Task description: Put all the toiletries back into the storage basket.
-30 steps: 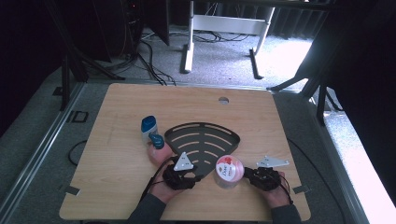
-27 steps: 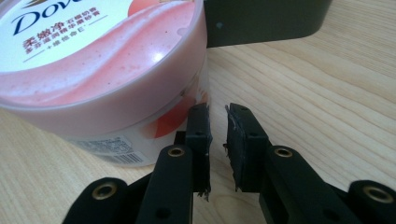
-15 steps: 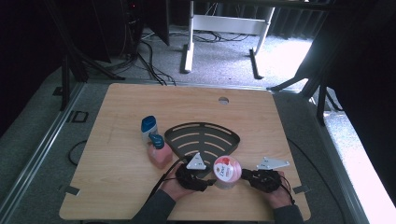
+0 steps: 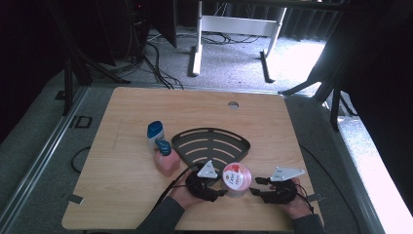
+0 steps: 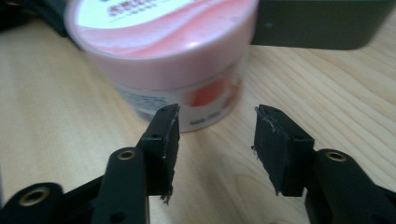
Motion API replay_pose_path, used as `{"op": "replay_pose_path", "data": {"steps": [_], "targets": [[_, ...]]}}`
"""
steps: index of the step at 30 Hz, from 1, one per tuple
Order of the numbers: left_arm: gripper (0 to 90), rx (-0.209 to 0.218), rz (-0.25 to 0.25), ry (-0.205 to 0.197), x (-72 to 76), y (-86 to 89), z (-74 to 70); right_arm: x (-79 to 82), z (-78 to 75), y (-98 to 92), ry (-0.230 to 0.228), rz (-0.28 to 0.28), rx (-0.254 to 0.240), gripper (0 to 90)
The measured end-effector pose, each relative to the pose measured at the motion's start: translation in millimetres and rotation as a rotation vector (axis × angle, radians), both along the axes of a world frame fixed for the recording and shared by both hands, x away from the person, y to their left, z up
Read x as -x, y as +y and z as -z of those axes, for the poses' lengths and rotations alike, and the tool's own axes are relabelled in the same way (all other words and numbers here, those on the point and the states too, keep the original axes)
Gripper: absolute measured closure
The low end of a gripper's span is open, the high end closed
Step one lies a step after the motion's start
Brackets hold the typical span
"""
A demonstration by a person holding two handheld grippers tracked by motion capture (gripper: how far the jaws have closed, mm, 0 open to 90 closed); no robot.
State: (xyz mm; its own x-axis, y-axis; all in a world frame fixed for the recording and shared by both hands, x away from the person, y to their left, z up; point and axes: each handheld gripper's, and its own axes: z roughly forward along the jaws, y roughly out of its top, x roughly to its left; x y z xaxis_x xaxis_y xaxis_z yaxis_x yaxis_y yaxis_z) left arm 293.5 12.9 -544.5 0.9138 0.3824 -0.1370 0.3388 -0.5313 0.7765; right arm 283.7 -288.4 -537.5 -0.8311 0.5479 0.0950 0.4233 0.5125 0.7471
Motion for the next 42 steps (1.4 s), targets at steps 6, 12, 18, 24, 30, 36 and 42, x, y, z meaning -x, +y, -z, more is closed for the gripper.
{"op": "replay_pose_path", "data": {"steps": [6,12,18,24,30,36,42], "targets": [[39.3,-0.009,0.019,-0.009,-0.7,-0.9,1.3,-1.1,-0.2,4.9,-0.005,-0.071,-0.003,44.2],[35.8,-0.02,0.038,-0.012,-3.7,-2.4,3.2,-2.8,-1.0,13.1,-0.01,-0.132,0.007,35.9],[35.7,-0.025,0.045,-0.033,-4.5,-3.2,4.7,-5.8,0.9,15.1,-0.023,-0.146,0.01,30.5],[33.1,0.003,0.052,-0.047,-5.6,-2.1,2.3,-7.4,0.1,17.4,-0.035,-0.161,0.007,28.1],[32.6,0.025,0.058,-0.061,-6.5,-1.2,-1.1,-7.5,-2.5,15.9,-0.042,-0.161,-0.018,28.0],[32.2,0.005,0.065,-0.088,-5.6,-2.6,-3.3,-8.1,-3.3,16.4,-0.046,-0.165,-0.009,27.5],[30.6,-0.027,0.069,-0.103,-5.0,-5.1,-6.5,-6.9,-6.4,19.1,-0.068,-0.17,0.022,26.7]]}}
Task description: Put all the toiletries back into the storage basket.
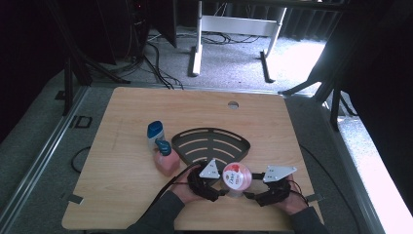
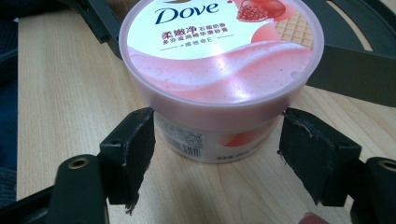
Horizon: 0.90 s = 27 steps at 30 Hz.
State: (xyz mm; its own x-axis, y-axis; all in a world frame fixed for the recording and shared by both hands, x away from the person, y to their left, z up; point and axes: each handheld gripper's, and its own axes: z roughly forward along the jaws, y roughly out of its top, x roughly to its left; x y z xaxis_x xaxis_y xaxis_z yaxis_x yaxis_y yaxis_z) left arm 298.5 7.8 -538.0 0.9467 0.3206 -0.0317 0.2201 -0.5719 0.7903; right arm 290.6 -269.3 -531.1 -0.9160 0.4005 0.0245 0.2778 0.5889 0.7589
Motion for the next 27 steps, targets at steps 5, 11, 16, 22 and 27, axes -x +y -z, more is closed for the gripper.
{"op": "replay_pose_path", "data": {"steps": [5,11,16,22,27], "targets": [[30.4,-0.003,-0.005,-0.017,1.8,-1.1,-0.6,0.5,-1.2,2.8,-0.02,-0.004,0.016,23.8],[29.1,0.005,0.001,-0.005,-0.6,-0.9,0.9,-2.2,-1.8,6.5,-0.018,-0.012,0.028,20.2],[24.7,0.021,0.008,0.016,-4.0,-2.5,3.4,-3.9,-0.7,7.6,-0.01,-0.013,0.022,17.7],[21.9,0.017,0.012,0.014,-5.2,-4.4,3.5,-5.3,-1.6,9.8,-0.006,-0.017,0.034,16.5],[21.9,0.007,0.015,0.018,-5.7,-5.1,2.1,-5.5,-1.8,10.0,-0.006,-0.018,0.036,16.5]]}}
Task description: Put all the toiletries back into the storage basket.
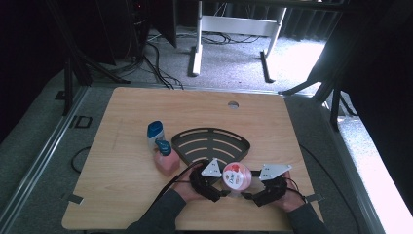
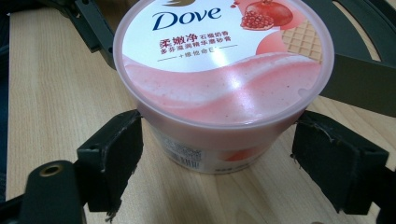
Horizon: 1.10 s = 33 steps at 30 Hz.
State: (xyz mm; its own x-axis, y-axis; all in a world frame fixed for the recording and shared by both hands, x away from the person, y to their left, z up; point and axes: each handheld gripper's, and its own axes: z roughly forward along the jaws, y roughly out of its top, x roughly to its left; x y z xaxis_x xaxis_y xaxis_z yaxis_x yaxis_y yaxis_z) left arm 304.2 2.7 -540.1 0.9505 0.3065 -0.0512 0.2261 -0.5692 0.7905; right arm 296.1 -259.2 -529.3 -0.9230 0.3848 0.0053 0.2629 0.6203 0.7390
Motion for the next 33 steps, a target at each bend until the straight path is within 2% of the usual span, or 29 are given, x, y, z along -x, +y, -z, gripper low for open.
{"op": "replay_pose_path", "data": {"steps": [2,9,15,33], "targets": [[22.2,-0.018,-0.003,-0.019,1.7,-0.5,-1.9,0.3,-0.7,0.6,0.004,0.003,0.004,16.6],[23.2,-0.018,-0.005,-0.027,4.2,-0.5,-4.5,0.4,-1.5,-0.5,0.01,0.002,-0.008,16.6],[23.3,-0.033,-0.005,-0.043,7.1,-2.3,-5.7,3.3,-2.2,-0.6,0.0,0.001,0.006,16.7],[23.5,-0.04,-0.005,-0.054,6.6,-1.0,-12.7,3.2,-9.2,1.0,-0.016,-0.002,0.012,16.6]]}}
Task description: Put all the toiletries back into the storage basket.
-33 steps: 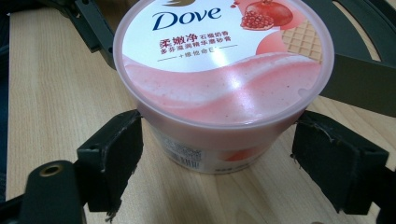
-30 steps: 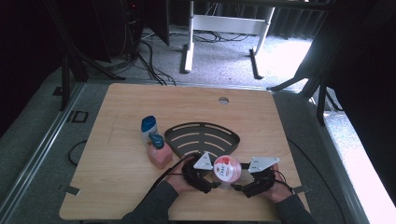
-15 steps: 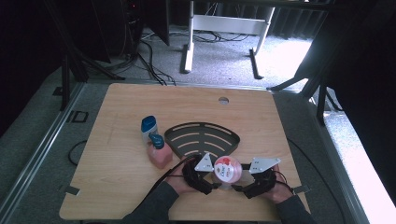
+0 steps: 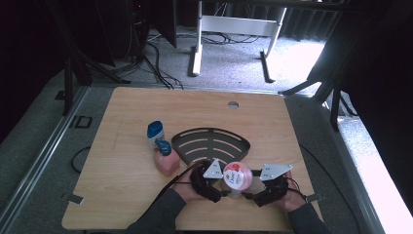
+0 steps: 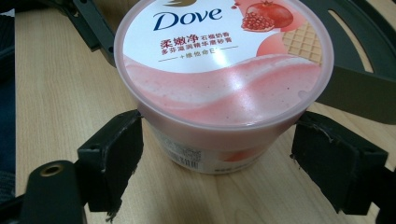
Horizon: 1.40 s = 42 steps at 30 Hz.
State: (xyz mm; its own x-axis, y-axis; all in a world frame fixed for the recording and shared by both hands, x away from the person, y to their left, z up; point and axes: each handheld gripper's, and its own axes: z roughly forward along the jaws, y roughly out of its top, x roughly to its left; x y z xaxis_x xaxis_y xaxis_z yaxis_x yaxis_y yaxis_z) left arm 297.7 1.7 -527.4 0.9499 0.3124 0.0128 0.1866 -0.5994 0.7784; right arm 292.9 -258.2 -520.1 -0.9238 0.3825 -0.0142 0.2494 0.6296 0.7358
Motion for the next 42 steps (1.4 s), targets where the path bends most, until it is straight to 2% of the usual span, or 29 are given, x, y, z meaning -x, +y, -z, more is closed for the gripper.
{"op": "replay_pose_path", "data": {"steps": [6,13,14,31,42], "targets": [[23.4,0.003,-0.01,-0.005,0.4,1.5,-4.0,-1.6,-2.5,1.2,-0.004,-0.004,-0.002,16.6],[23.4,-0.004,-0.011,-0.033,-0.7,5.0,-13.6,-4.5,-9.9,3.6,-0.016,-0.009,-0.017,16.6],[23.4,0.006,-0.017,-0.032,-0.6,4.8,-14.3,-5.4,-11.2,3.6,-0.017,-0.012,-0.018,16.6],[23.4,0.013,-0.026,-0.06,-2.8,2.7,-27.9,-10.5,-23.6,1.3,-0.031,-0.015,-0.032,16.1],[23.4,0.021,-0.041,-0.075,-9.9,4.1,-37.4,-21.0,-35.0,1.7,-0.042,-0.027,-0.031,16.0]]}}
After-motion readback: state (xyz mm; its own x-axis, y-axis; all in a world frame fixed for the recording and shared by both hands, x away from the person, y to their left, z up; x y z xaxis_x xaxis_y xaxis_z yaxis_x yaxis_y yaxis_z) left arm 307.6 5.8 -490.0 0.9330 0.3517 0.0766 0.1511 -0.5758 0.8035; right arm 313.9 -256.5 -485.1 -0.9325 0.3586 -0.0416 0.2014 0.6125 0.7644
